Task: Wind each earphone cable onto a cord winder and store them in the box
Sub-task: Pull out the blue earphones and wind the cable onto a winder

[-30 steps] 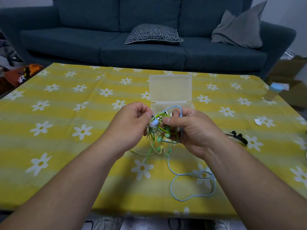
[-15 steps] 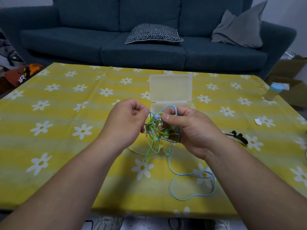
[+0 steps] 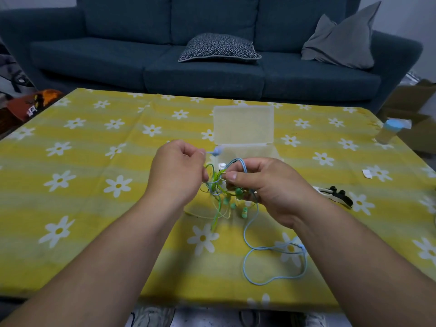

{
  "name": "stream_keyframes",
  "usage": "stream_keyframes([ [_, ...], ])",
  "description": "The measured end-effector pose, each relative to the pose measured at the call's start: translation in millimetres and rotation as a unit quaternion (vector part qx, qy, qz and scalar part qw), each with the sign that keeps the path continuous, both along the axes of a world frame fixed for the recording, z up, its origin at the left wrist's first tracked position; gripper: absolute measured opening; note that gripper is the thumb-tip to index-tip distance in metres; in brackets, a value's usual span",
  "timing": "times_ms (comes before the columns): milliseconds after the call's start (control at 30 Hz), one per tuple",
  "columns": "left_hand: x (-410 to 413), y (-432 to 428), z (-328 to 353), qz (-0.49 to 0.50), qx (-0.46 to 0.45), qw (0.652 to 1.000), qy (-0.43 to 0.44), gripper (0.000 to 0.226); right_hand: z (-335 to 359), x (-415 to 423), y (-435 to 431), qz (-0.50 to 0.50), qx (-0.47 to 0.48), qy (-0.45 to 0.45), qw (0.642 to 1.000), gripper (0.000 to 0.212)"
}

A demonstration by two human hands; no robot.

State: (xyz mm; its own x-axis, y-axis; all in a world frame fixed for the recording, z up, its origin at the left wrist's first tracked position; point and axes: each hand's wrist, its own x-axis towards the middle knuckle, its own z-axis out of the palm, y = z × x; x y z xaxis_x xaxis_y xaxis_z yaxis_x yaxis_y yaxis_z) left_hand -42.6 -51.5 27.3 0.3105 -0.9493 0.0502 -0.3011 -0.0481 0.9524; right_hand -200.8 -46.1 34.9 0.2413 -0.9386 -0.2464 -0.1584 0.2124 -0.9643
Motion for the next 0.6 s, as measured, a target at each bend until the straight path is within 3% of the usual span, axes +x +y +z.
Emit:
stream_keyframes([
  [100, 4.1, 0.9, 6.8, 0.004, 0.021, 0.989, 0.149, 0.022, 1.1, -1.2, 0.6, -0.009, 0.014, -0.009, 1.0, 0.006],
  [167, 8.0, 4.7, 14.1, -0.081, 0.02, 0.969, 0.231, 0.019, 0.9, -0.8, -0.7, -0.047, 0.022, -0.025, 0.998, 0.005],
  [233, 15.0, 9.1, 20.3, -0.203, 0.008, 0.945, 0.255, 0.013, 0.9, -1.5, -4.1, -0.095, 0.029, -0.047, 0.994, 0.01],
  [300, 21.5, 14.1, 24.6, -0.304, 0.014, 0.925, 0.228, 0.014, 2.2, -4.0, -6.9, -0.122, 0.021, -0.061, 0.99, 0.022],
  [367, 23.6, 17.1, 24.5, -0.338, 0.03, 0.924, 0.176, 0.028, 4.5, -6.0, -7.9, -0.127, 0.004, -0.07, 0.989, 0.03],
  [467, 19.1, 11.0, 16.7, -0.201, 0.031, 0.972, 0.117, 0.039, 7.6, -7.1, -5.9, -0.105, -0.027, -0.061, 0.992, 0.035],
  [533, 18.1, 6.6, 10.8, -0.135, 0.009, 0.989, 0.052, 0.022, 8.2, -6.3, -4.7, -0.085, -0.049, -0.052, 0.994, 0.038],
  [600, 18.0, 6.2, 7.0, -0.159, 0.007, 0.987, 0.011, 0.008, 8.3, -5.4, -3.8, -0.064, -0.059, -0.065, 0.994, 0.038],
])
